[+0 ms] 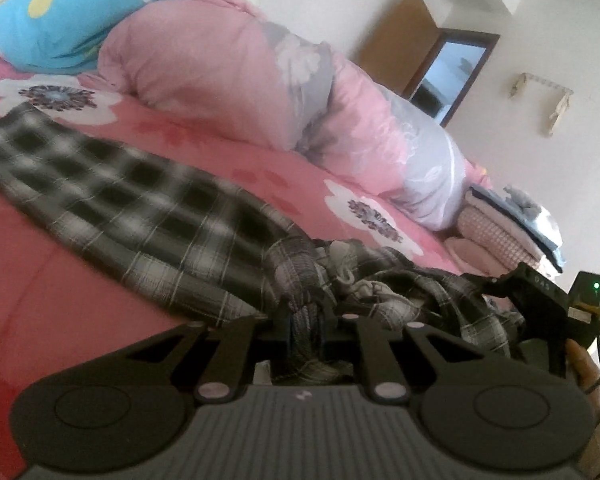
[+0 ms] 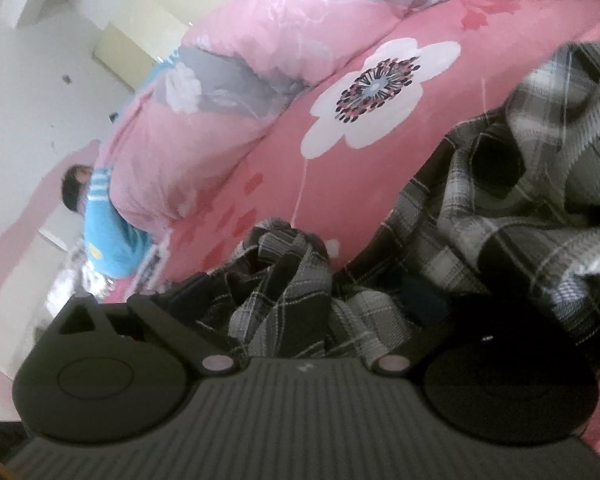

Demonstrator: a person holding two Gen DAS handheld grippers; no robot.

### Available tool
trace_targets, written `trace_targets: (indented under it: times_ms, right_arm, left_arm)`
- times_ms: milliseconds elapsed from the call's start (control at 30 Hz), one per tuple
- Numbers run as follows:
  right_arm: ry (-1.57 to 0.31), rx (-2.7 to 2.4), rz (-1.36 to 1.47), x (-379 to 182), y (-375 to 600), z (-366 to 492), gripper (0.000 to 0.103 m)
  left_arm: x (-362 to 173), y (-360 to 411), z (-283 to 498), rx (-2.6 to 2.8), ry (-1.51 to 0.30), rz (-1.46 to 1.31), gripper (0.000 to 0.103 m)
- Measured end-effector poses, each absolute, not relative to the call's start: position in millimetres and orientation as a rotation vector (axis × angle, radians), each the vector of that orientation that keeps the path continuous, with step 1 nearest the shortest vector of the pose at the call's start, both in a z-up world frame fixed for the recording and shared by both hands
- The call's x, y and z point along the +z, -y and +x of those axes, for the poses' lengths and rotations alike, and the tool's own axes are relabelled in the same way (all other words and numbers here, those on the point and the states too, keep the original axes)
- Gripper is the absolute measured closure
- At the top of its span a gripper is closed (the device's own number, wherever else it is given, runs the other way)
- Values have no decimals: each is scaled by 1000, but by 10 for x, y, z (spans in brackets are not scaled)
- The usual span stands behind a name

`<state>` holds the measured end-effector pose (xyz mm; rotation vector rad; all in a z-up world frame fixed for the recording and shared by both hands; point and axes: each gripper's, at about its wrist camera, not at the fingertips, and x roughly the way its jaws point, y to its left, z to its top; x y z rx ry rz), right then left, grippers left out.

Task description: Fold clothes

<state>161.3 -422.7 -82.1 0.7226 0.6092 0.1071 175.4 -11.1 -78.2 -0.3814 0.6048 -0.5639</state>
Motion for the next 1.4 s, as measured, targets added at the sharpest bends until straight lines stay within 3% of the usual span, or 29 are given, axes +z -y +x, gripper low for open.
trace_targets:
  times_ms: [100,333,467,567,733,933,1167,1233,1333,1400]
  right_arm:
    - [-630,77,614,-698,4172,1559,1]
    - [-577,67,464,-268,4015,1589,1]
    - [-588,90,229,-138,3808,1689,1]
    - [-552,102,69,-55,3637,1730,1]
    - [-539,185,66,11,3618,1912,1]
    - [-699,319,54,-89,3661,2377,1]
    - [-955,461,287,-595,3925,2938,2]
    - [-963,491,293,-645,3891,2921,11]
    - [-917,502,203,-575,3756,2756,33]
    - [-881,482,143,-503,3673,2627,59]
  left_arm:
    - [-833,68,1797,-586,-610,-401,75]
    - [-942,14,1874,-602,-625,-445,61]
    - [-950,-3,1968,-608,-631,-475,56]
    - [-975,28,2063,-612,-651,-488,55]
    - [-1047,65,2173,-616,-671,-510,56]
    - [-1122,51,2185,-625,-668,-521,60]
    - [-1113,96,2151,-624,-639,-485,68]
    - [-1111,99,2139,-627,-629,-482,72]
    - [-1099,101,2110,-635,-608,-479,78]
    - [-1071,115,2063,-641,-585,-458,81]
